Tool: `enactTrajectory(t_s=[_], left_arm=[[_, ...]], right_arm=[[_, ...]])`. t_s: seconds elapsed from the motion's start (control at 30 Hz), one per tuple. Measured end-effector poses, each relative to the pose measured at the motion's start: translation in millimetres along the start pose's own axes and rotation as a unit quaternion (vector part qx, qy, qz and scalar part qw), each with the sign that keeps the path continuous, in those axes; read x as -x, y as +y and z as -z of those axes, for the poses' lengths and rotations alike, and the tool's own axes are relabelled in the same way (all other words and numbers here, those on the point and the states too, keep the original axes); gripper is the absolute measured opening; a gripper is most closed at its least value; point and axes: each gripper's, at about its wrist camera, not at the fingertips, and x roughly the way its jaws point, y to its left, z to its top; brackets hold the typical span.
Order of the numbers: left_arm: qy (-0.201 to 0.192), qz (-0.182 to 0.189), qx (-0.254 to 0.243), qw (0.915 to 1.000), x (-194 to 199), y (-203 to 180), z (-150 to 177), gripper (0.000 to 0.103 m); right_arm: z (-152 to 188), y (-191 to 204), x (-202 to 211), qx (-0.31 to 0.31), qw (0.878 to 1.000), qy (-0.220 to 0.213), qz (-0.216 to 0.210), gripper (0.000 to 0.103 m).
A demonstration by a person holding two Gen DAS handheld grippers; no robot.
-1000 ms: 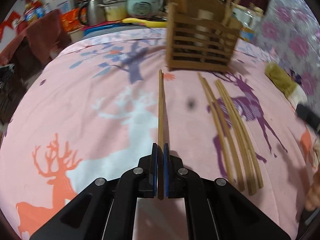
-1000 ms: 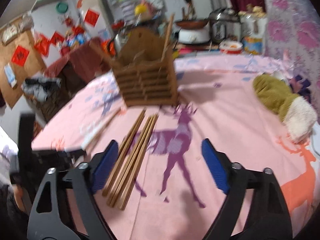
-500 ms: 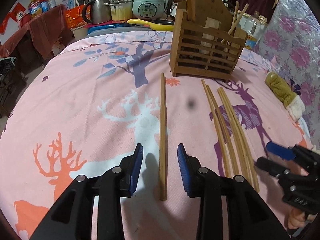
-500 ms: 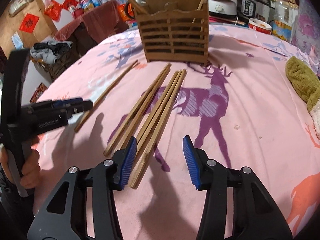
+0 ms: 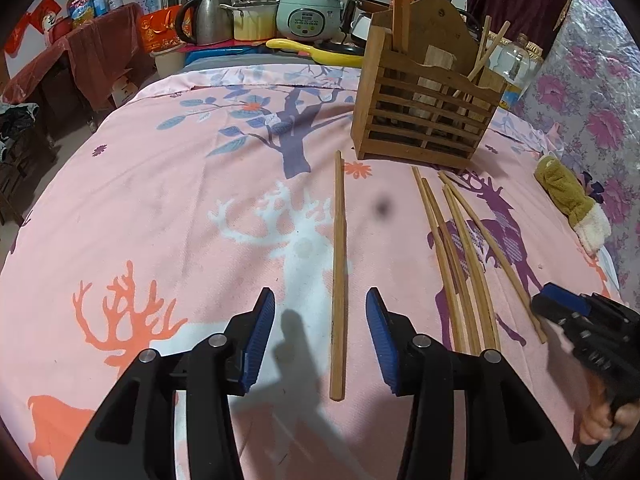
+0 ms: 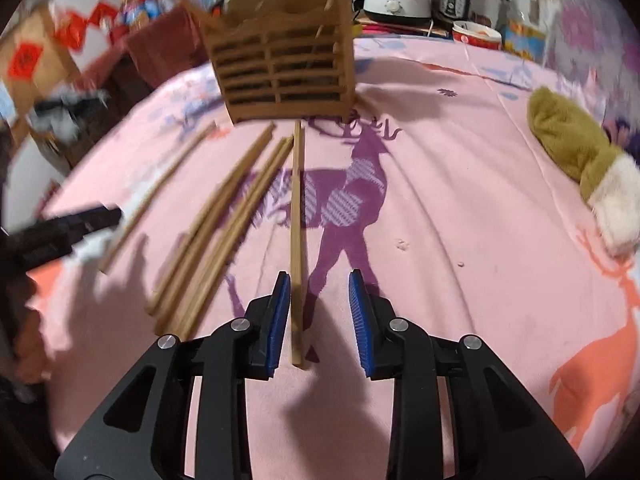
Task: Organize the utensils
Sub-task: 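Bring both open tools back down to the loose chopsticks on the tablecloth, then close the right tool on one chopstick while the left tool closes on another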
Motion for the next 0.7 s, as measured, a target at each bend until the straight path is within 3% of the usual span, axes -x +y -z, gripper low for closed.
enactTrajectory(t_s=[0.1,0.47,0.7], left_arm=[[-0.004,0.003,0.005,1.0,3,3,0,0.047],[-0.004,0.023,0.016,0.9996,13,12,9,0.047],[0.016,0.06,0.014,0.998,12,15,23,0.047]], right_arm=[[0,-7,14,-0.012,0.999,-0.019,-0.027,0.031],[13,-11,23,-0.014,0.999,-0.025,-0.025,0.034],[13,-15,21,-0.028,0.999,-0.025,-0.019,0.041]])
